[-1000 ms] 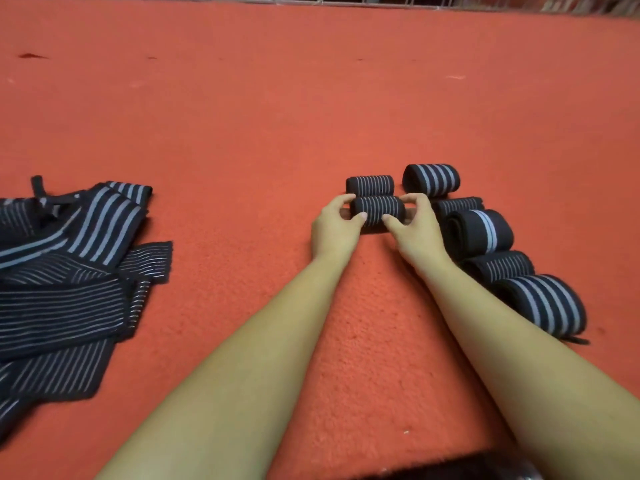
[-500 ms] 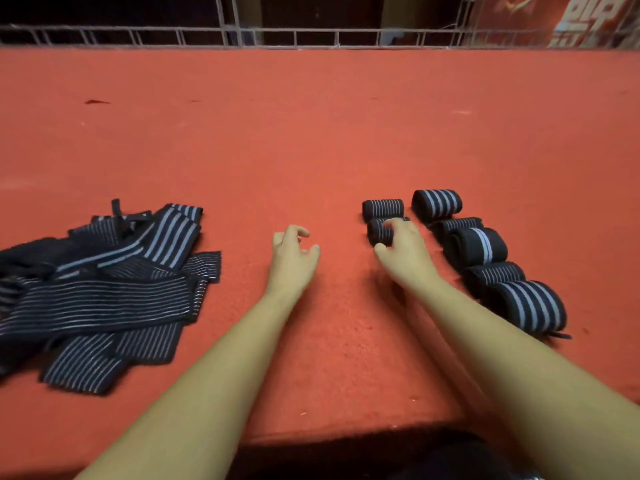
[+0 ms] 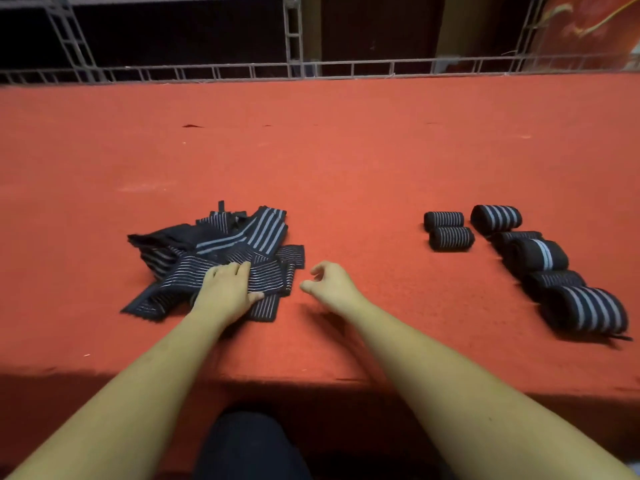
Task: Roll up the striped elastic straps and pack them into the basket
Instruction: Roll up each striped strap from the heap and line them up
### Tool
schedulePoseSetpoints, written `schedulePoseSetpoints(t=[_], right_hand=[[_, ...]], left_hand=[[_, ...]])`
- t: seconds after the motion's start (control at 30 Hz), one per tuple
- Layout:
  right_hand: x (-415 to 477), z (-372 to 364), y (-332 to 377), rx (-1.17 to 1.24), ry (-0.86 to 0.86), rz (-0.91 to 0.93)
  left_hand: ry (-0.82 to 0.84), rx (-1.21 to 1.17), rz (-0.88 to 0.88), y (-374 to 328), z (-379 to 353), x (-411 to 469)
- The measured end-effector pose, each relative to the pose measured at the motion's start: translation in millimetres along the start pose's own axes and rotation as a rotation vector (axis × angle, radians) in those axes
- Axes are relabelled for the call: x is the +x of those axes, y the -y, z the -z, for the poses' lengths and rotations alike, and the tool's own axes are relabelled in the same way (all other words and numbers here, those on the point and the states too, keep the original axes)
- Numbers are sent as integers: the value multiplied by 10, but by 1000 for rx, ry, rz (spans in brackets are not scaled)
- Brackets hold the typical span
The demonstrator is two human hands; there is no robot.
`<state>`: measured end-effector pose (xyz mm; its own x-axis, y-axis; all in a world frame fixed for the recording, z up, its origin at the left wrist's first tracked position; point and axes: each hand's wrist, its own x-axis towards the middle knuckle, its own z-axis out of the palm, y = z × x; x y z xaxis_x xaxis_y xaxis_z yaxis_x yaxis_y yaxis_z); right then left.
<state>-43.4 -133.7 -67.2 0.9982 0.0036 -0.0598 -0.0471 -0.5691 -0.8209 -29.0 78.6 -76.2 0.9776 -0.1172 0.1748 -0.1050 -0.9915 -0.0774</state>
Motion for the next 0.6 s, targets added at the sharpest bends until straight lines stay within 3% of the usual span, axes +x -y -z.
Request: schedulePoseSetpoints(t=[0.17, 0.23, 0.33, 0.4, 0.6], right_hand=[[-116, -354, 83, 33, 52, 16], [-163, -375, 90, 43, 66, 31], [-287, -269, 136, 425, 111, -38], [-350, -123, 154, 704, 155, -74], [-460, 435, 149, 775, 248, 17]], left_hand=[[49, -19, 11, 24, 55, -24], [-12, -150, -49, 12, 68, -46], [-142, -529, -133, -83, 201, -150], [-200, -632, -179, -168, 351, -226], [-211, -762, -312, -370, 730, -398]])
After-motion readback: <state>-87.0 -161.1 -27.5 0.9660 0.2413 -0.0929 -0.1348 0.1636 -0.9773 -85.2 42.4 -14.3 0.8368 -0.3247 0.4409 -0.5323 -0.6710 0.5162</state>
